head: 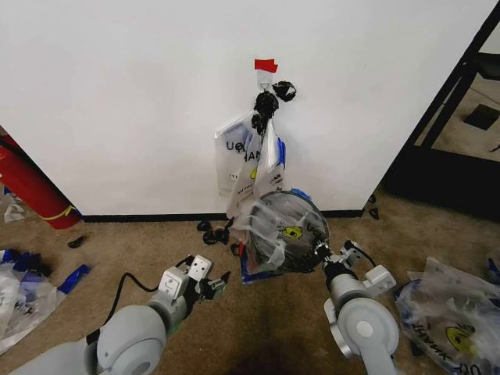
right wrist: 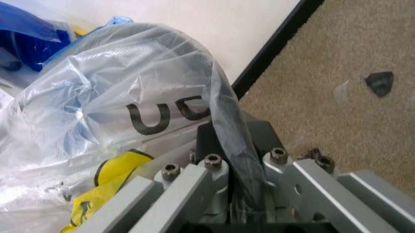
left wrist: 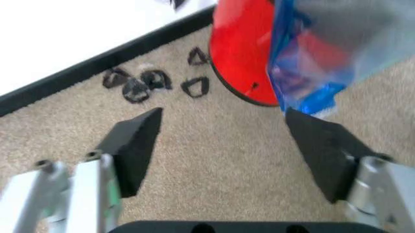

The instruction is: Pick up the garbage bag from the wall and place it over the trash bin.

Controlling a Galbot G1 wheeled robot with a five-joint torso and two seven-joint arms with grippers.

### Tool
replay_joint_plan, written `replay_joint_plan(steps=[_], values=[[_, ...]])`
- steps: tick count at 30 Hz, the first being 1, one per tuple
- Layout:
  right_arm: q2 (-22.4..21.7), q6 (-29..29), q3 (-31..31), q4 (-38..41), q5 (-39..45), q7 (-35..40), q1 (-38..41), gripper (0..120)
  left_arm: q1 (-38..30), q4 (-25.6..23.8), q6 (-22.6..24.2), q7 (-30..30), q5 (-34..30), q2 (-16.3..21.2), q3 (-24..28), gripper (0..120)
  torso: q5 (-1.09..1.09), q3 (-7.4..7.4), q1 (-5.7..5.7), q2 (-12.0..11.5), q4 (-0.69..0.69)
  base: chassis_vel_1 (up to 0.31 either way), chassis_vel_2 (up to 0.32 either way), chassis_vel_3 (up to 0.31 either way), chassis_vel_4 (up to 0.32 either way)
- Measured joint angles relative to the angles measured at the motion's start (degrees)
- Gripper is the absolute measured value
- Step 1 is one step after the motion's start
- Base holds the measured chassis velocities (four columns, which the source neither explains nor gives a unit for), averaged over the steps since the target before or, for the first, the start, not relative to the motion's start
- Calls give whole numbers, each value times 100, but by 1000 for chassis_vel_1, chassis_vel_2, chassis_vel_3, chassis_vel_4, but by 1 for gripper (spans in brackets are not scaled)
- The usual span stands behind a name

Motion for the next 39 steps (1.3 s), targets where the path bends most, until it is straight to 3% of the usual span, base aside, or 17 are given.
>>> replay_joint_plan(steps=[5,7,9,13,15,17,18,23,24,27,31,38,39], values=[[11,60,-72,-14,-291,-102,-47,0,-216,-395,-76,-332,-619,65,-173,95,1,0,0,0,-2,0,0,0,0],[30,99,-129,-24,-478,-150,-66,0,-420,-559,-127,-391,-907,130,-191,92,1,0,0,0,-3,0,0,0,0],[67,143,-220,-25,-734,-199,-90,0,-740,-782,22,-294,-1512,254,-235,79,1,0,0,0,-3,0,0,0,0],[78,188,-344,-28,-979,-255,-103,0,-1047,-830,237,-234,-1953,288,-167,68,1,0,0,0,1,0,0,0,0],[99,222,-413,-40,-1144,-301,-128,0,-1430,-833,308,-275,-2170,234,77,60,0,0,0,0,1,0,0,0,0],[134,244,-454,-50,-1295,-332,-157,0,-2258,-795,339,-461,-2503,68,590,49,1,0,0,0,-1,0,0,0,0],[134,244,-454,-50,-1295,-332,-157,0,-2258,-795,339,-461,-2503,68,590,49,1,0,0,0,-1,0,0,0,0],[164,289,-458,-79,-1507,-378,-173,0,-3562,-532,418,-880,-3105,-277,1610,31,2,1,0,0,-1,0,0,0,0],[170,302,-449,-97,-1566,-386,-171,0,-3997,-400,470,-1049,-3315,-476,1982,24,1,1,0,0,0,0,0,0,0],[179,313,-437,-105,-1615,-389,-170,0,-4401,-246,506,-1171,-3427,-682,2292,18,1,1,1,0,-2,0,0,0,0],[207,370,-381,-104,-1774,-426,-217,0,-5268,312,589,-1574,-3750,-1340,2998,0,2,1,1,0,-3,0,0,0,0],[186,405,-336,-76,-1872,-448,-233,0,-5673,833,885,-2151,-4000,-1789,3465,0,2,1,1,0,-1,0,0,0,0],[172,435,-319,-76,-1923,-461,-235,0,-5958,1042,992,-2500,-4233,-1949,3872,0,2,0,1,0,-1,0,0,0,0]])
